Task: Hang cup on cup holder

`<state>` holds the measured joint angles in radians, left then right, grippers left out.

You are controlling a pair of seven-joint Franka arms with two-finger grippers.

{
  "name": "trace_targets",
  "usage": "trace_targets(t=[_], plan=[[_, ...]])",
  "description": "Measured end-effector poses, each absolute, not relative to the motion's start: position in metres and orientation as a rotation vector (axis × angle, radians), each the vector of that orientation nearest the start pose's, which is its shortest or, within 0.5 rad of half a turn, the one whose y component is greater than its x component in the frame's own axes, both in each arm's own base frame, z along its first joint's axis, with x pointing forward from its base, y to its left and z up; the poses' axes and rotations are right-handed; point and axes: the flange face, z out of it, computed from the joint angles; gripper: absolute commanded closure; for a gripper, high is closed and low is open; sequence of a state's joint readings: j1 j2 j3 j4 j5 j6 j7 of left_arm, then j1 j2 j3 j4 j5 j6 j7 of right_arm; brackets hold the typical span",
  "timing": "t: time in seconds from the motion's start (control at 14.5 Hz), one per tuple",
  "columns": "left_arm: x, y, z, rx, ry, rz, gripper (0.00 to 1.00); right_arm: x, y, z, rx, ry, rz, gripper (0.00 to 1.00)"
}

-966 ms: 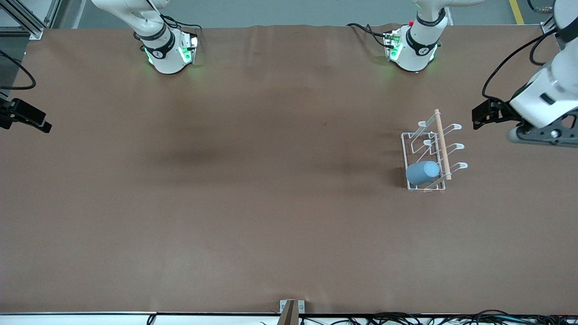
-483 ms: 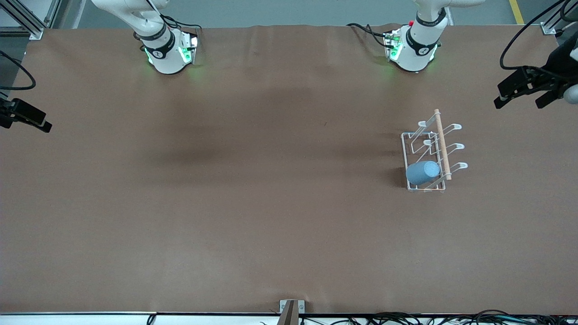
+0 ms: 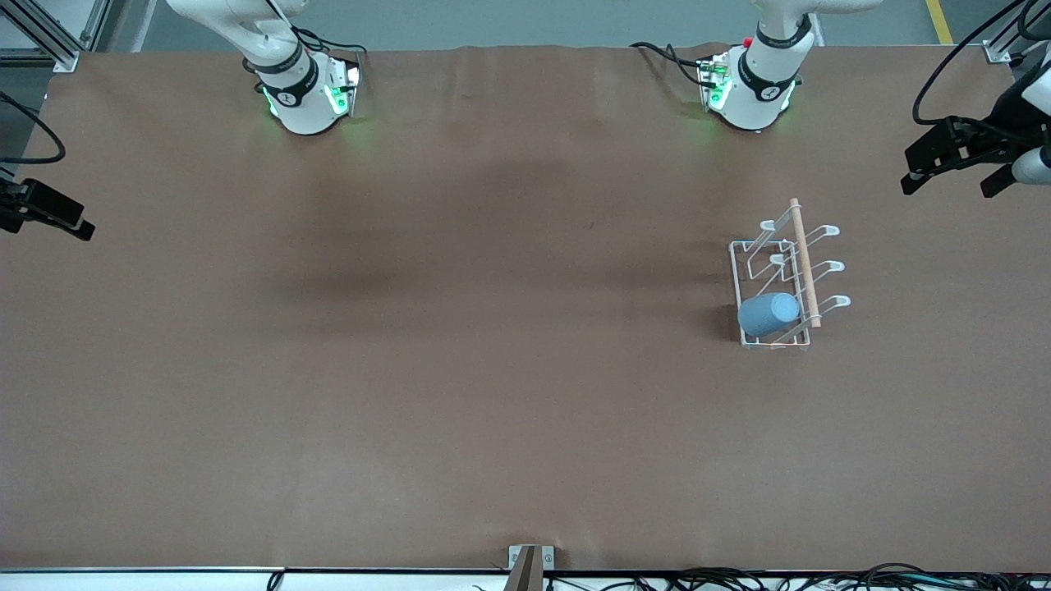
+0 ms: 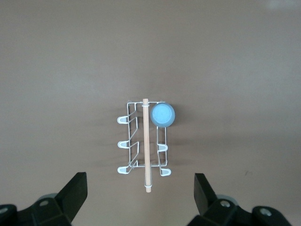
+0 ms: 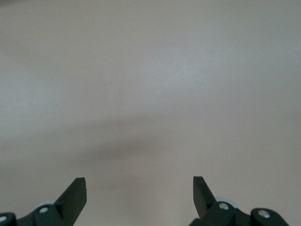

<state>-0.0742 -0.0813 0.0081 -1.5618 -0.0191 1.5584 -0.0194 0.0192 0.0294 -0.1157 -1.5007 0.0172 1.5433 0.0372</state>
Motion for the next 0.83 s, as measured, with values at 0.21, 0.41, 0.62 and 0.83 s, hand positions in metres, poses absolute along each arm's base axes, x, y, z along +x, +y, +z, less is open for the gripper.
trace_targets(t=[0.21,0.41,0.62,0.83], plan=[[0.533,-0.037,0.673,-3.161,0.076,-0.127,0.0,0.559,-0.051,0.639,-3.121,0.208,-0.02,0.0],[0.536,-0.038,0.67,-3.16,0.106,-0.118,0.0,0.559,-0.051,0.639,-3.121,0.208,-0.019,0.0],[0.538,-0.042,0.665,-3.156,0.162,-0.1,0.0,0.559,-0.051,0.638,-3.121,0.209,-0.018,0.0],[0.537,-0.044,0.661,-3.157,0.167,-0.056,0.0,0.558,-0.053,0.638,-3.121,0.213,-0.004,0.0]])
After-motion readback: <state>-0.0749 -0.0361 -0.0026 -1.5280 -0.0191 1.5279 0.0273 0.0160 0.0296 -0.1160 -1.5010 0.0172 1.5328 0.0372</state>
